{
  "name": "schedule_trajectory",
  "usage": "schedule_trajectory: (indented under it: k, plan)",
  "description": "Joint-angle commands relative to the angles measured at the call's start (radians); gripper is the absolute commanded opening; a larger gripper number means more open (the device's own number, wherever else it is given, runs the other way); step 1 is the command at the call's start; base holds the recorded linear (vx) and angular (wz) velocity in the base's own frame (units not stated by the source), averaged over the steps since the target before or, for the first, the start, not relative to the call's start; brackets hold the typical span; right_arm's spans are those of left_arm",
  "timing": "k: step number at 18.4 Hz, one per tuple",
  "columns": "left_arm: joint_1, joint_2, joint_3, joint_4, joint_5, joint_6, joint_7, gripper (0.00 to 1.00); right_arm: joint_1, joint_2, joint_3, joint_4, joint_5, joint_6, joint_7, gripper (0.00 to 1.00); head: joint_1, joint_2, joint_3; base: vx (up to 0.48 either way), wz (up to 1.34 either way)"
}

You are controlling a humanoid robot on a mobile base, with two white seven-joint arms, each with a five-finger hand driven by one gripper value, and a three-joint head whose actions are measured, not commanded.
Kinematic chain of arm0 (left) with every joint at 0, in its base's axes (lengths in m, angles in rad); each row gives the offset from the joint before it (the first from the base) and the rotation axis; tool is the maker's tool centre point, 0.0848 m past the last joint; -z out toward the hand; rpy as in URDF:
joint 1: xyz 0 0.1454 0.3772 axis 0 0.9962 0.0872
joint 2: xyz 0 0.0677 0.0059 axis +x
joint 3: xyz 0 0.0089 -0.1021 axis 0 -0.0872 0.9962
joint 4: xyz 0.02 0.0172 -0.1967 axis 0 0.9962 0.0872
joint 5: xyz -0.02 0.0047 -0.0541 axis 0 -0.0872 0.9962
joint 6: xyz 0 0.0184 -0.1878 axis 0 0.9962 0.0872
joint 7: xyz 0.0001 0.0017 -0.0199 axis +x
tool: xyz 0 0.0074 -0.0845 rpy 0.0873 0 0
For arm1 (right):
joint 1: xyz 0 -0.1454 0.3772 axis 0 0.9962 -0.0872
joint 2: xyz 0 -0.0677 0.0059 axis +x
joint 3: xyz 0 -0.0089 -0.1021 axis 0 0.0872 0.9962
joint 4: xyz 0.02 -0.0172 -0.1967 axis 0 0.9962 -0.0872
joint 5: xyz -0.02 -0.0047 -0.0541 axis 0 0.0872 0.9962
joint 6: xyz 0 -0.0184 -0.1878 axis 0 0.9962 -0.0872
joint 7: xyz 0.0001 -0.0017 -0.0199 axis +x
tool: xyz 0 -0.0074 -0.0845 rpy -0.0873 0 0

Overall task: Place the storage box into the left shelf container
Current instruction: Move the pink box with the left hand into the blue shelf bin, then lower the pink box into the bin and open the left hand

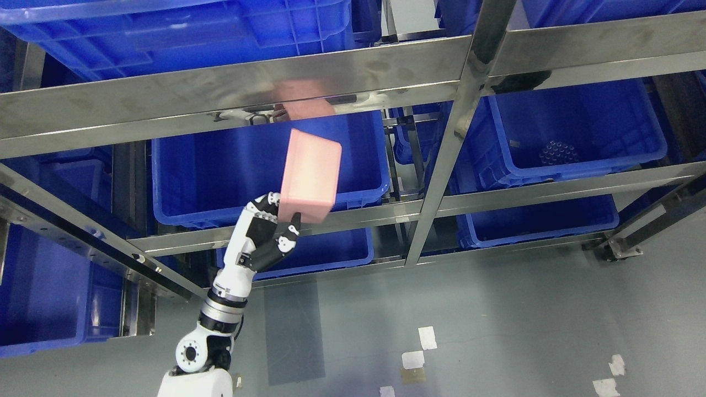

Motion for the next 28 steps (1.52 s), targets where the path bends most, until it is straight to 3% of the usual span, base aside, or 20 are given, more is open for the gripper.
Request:
schedule_trajectory:
  k: [1,7,10,14,18,22,25,28]
  plan:
    - [-0.126,0.018,0.124,0.171,-0.025,0.032,0.003,0.02,-0.003,-0.017,0.0,-0.017,-0.021,0.001,0.002,1.0,0.0,0.0,0.0,-0.01,0.04]
    - [-0.284,0.018,0.112,0.384,-0.201,0.112,0.002,0.02,-0.005,-0.017,0.0,-0.017,-0.021,0.001,0.001,1.0,0.0,0.0,0.0,-0.006,0.02]
    - [-0.403,0.018,0.124,0.505,-0.292,0.105,0.009,0.03,-0.003,-0.017,0.0,-0.017,-0.021,0.001,0.001,1.0,0.0,0.0,0.0,0.0,0.0]
    - [-0.49,0.018,0.113,0.563,-0.544,0.1,0.002,0.07,-0.003,-0.017,0.0,-0.017,-0.021,-0.001,0.001,1.0,0.0,0.0,0.0,0.0,0.0]
    - [-0.548,0.034,0.112,0.637,-0.756,0.028,-0.016,0.07,-0.005,-0.017,0.0,-0.017,-0.021,0.001,0.001,1.0,0.0,0.0,0.0,0.0,0.0]
    - [-0.553,0.072,0.116,0.64,-0.804,0.0,-0.035,0.09,-0.005,-0.017,0.0,-0.017,-0.021,0.001,0.001,1.0,0.0,0.0,0.0,0.0,0.0]
    - [-0.554,0.08,0.124,0.634,-0.805,0.002,-0.032,0.2,-0.003,-0.017,0.0,-0.017,-0.021,0.001,0.001,1.0,0.0,0.0,0.0,0.0,0.0]
    - [-0.557,0.071,0.151,0.622,-0.803,0.002,-0.027,0.55,-0.003,-0.017,0.0,-0.017,-0.021,-0.001,0.001,1.0,0.0,0.0,0.0,0.0,0.0]
